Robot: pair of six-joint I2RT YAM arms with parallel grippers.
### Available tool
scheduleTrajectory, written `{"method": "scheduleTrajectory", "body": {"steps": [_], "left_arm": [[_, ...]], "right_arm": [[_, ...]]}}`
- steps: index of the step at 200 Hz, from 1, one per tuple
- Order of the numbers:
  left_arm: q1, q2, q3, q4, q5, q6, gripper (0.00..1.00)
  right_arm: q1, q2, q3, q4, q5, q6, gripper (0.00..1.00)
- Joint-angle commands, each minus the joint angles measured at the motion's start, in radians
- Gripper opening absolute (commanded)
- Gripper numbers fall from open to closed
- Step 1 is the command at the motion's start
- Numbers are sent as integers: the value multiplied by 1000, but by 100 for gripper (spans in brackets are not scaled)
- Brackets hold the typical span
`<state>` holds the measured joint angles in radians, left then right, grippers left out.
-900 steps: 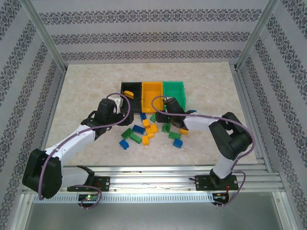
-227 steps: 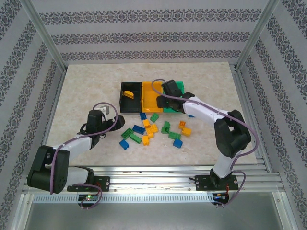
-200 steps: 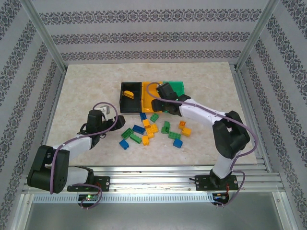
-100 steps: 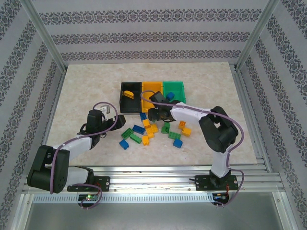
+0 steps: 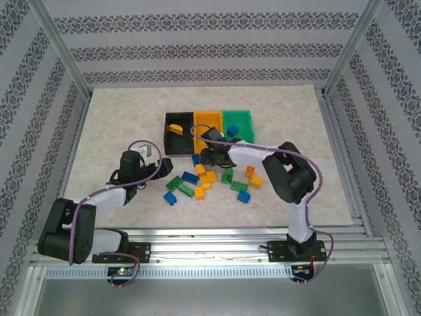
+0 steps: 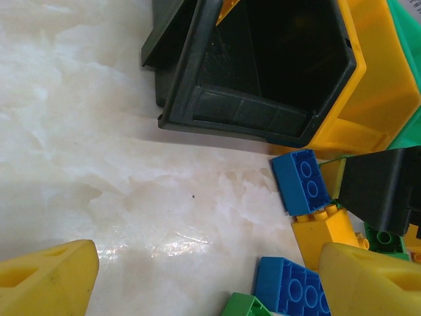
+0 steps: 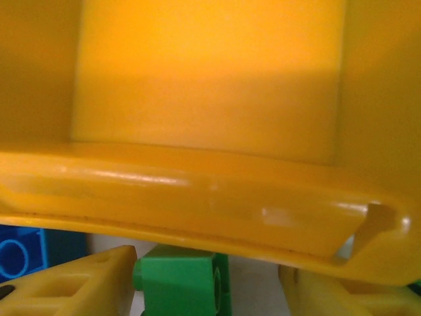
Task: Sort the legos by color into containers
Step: Pick up the lego from the center of the table.
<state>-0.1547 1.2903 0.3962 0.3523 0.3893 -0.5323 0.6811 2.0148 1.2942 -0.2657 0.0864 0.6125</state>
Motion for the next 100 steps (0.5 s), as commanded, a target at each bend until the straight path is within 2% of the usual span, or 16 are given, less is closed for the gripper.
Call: {"method": "scheduleTrajectory", "body": {"steps": [1,27,71,100], "left_arm": [[12,3,-9,51,12,-6,87],[13,13,-7,61,28,-12,87],[12,12,-8,56,18,-6,87],[12,19,-5,63,29,-11,87]], "right_arm": [[24,10,-8,-24,-31,10,61],[41,-17,-26,-32,-19,4,57],[46,-12,-36,-16,-19,2,35],[55,-57,-33,-23,-1,-31,24]]}}
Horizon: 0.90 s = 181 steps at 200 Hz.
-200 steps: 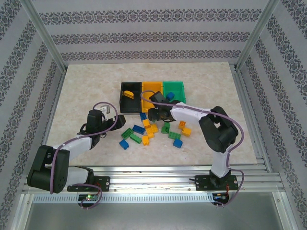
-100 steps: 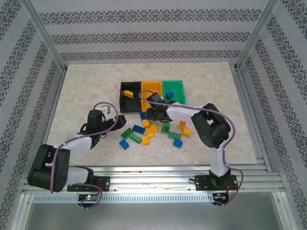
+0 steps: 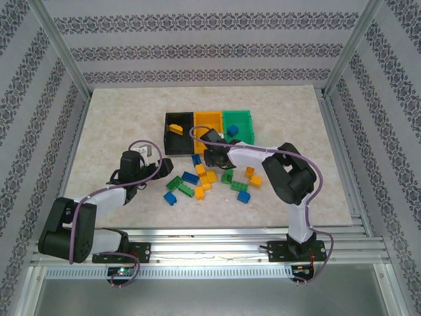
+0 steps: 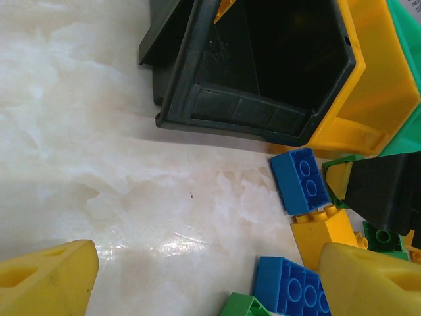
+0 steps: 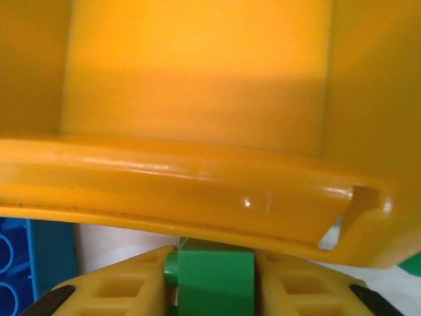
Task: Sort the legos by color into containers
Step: Pick up the lego from the center of the table, then place the lego in the container.
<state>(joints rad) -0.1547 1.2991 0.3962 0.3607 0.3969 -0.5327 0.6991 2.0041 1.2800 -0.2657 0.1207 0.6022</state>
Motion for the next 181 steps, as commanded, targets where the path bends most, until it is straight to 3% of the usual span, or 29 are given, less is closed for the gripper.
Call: {"method": "scheduleTrajectory", "body": {"steps": [1,56,122,138,157,181], "left_arm": [[12,11,-7,55,22,-11,87],[12,39,7,51,32,-10,87],[12,3,10,24,44,-10,87],[12,-1,9,29,55,-14,87],[12,3,7,33,52,-14,87],[12,21,9,41,49,-15,87]], "right_arm": [[37,-49,-19,-23,-35,-21,24],[18,-145,34,-45,-10,-85,16],[-83,-30,291,-87,-64,-136,17],[-100,11,362,-113,-68,-146,26],[-103,22,398,-133,-56,-154,51],[-96,-23,340,-132,-50,-158,53]]}}
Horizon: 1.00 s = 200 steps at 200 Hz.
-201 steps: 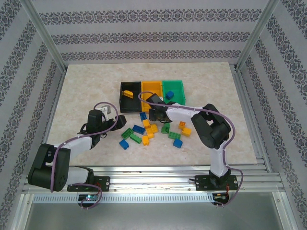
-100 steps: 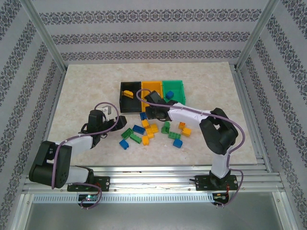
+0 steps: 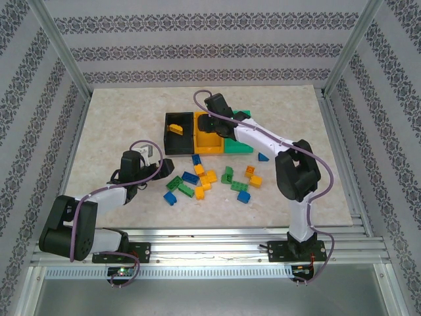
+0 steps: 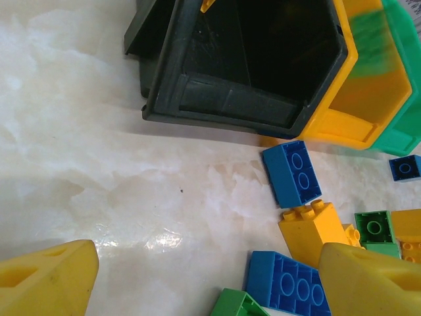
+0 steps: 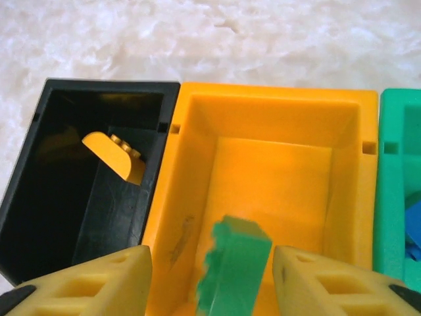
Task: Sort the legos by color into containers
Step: Place the lego in the container, then pick up the lego from the center of the table.
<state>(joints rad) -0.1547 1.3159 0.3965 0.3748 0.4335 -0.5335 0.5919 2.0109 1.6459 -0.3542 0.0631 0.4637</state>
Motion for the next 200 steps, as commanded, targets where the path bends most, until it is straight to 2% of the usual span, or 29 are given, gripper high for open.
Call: {"method": "scheduleTrajectory", "body": {"steps": [1,58,92,134,200], "left_arm": [[13,5,8,27,13,-14,87],[12,14,9,42,41,-32,87],[13,28,8,60,59,-46,87],[13,34,9,62,54,-43,87],[12,34,11,55,53,-39,87]], "right_arm": [[12,-33,-30,-43,8,-19,53],[29,-248,-422,-30,27,22,53],[38,-288,-560,-40,50,66,53],[45,-221,-564,-45,38,88,52],[90,-133,-473,-58,-9,92,32]]}}
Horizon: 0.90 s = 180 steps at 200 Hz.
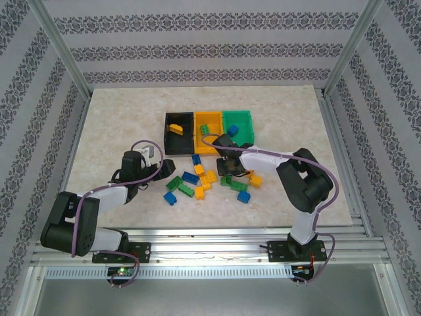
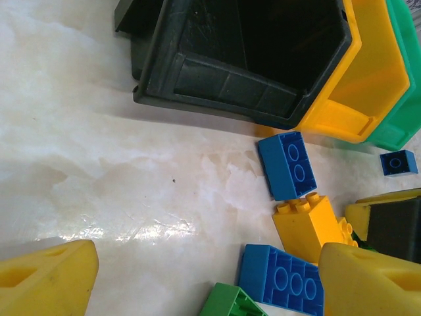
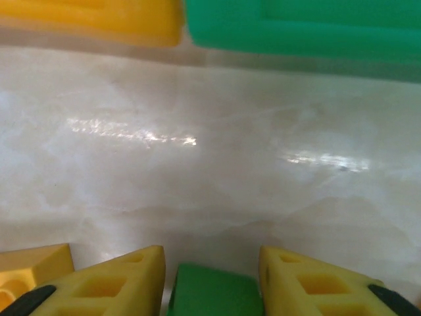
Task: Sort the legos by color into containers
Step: Pick up the lego from the center of the table, then place the lego in the container.
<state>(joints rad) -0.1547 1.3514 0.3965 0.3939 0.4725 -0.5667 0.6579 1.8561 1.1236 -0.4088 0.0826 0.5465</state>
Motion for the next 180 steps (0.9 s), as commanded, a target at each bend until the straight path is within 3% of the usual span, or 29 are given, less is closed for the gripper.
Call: {"method": "scheduleTrajectory", "body": {"steps": [1,34,84,117,142,180], "left_arm": [[12,-2,11,35,13,-6,87],[13,3,13,39,24,-11,87],[13,-20,7,26,5,0,87],[12,-22,7,25,5,-2,87],[12,-22,6,25,6,0,87],[13,-12,5,40,14,-11,87]], "right_arm": [[25,22,50,-3,-29,9,32],[25,-4,121,-13,-3,-20,30],[-16,77,413,-50,23,-116,31],[-49,159,578,-118,29,-161,49],[-37,123,524,-104,34,-164,53],[-1,-16,274,-91,26,-142,52]]}}
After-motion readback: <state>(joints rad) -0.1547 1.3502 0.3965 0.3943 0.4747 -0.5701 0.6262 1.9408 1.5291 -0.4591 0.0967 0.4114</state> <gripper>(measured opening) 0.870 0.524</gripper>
